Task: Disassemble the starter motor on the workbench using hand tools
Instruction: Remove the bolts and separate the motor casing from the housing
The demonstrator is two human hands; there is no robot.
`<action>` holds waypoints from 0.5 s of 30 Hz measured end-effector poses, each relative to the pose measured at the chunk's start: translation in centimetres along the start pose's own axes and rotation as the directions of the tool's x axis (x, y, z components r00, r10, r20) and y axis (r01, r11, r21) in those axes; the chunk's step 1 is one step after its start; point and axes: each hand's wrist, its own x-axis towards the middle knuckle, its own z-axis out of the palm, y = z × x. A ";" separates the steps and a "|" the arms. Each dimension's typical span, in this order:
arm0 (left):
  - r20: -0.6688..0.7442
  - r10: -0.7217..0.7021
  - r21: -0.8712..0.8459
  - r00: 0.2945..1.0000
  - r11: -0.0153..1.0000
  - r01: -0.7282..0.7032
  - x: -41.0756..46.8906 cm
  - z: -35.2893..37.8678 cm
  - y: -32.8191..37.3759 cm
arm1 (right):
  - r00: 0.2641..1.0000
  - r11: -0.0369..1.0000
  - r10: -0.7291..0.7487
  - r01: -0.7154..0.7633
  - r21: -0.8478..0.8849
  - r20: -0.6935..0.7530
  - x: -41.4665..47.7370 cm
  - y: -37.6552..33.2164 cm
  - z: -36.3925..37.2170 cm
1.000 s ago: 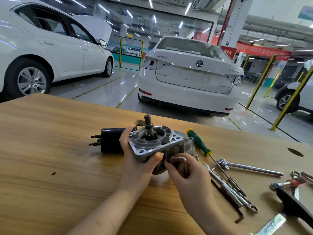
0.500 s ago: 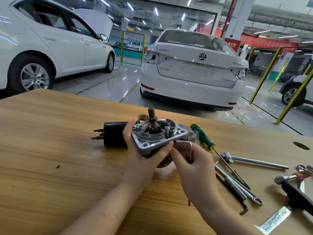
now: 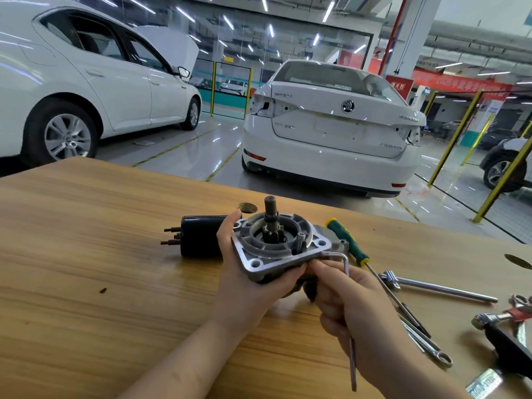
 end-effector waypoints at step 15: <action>0.061 0.051 -0.010 0.997 0.999 -0.051 -0.1 0.0 0.1 | 0.831 0.436 -0.471 0.510 -0.741 0.295 0.1 -4.5 -1.0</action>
